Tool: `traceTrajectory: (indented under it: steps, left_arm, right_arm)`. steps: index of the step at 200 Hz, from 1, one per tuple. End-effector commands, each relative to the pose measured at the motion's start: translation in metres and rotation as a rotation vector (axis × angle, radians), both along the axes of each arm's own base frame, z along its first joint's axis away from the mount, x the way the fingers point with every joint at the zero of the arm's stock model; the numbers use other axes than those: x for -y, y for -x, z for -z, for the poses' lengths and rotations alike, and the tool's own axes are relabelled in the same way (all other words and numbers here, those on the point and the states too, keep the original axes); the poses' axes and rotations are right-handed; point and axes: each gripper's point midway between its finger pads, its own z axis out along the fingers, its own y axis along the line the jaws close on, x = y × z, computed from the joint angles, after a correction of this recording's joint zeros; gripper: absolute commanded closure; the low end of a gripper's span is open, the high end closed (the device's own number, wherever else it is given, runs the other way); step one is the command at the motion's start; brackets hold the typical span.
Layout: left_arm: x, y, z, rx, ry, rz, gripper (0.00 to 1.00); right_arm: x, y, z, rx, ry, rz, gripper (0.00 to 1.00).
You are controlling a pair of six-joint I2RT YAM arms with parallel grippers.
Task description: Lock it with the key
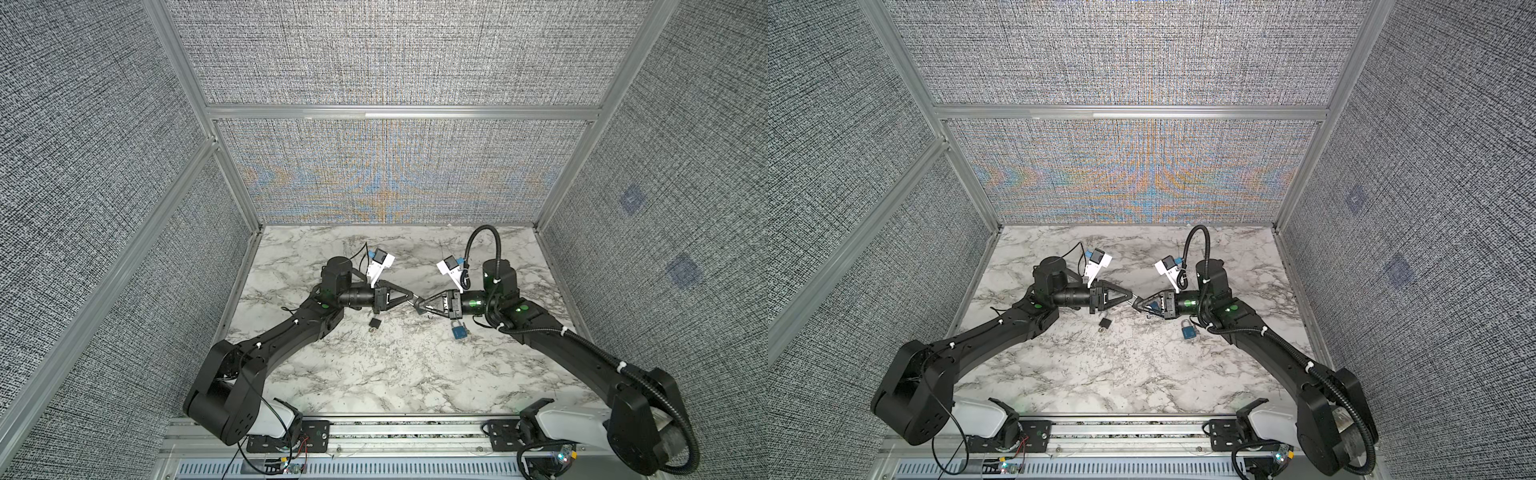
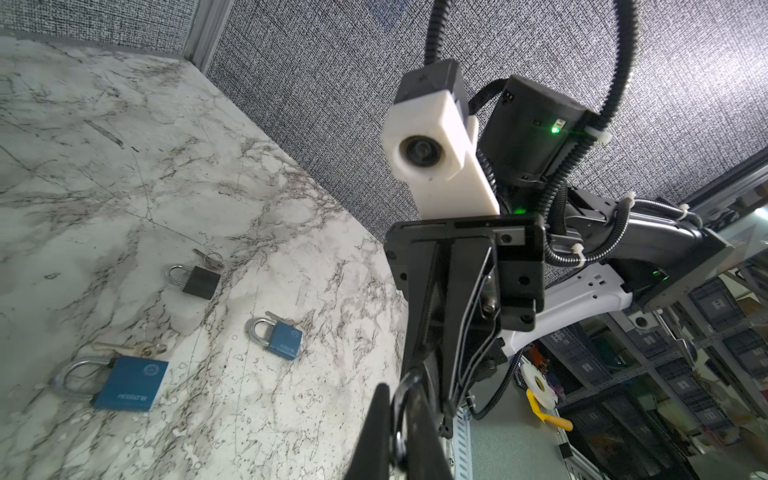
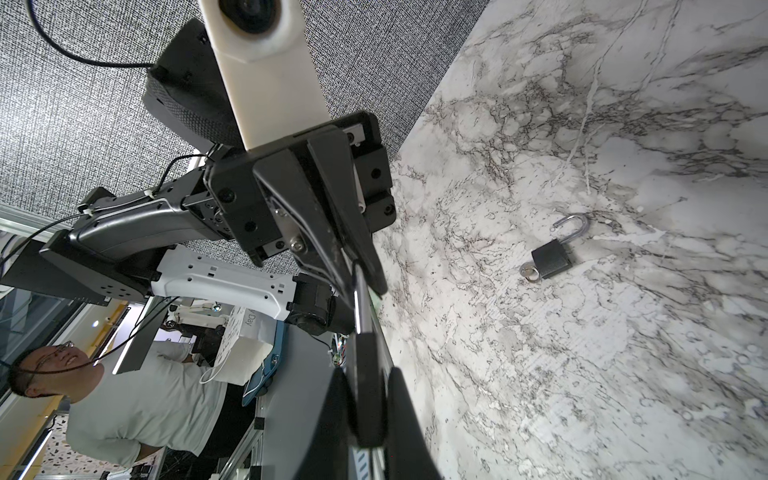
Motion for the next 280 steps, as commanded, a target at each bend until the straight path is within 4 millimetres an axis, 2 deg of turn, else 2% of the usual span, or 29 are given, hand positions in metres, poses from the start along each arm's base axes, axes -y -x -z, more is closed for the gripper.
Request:
traceTrajectory:
  steps: [1,189,280]
  left_arm:
    - [0.003,0.008,0.016,-0.059,-0.041,0.015,1.0]
    - [0.005,0.013,0.018,-0.067,-0.039,0.022,1.0]
    - [0.009,0.021,0.02,-0.08,-0.027,0.038,1.0]
  right_arm:
    - [-0.006,-0.002,-0.038,0.169,-0.105,-0.032,1.0]
    - [-0.007,-0.005,-0.039,0.176,-0.106,-0.022,1.0]
    - [-0.009,-0.011,-0.038,0.181,-0.11,-0.01,1.0]
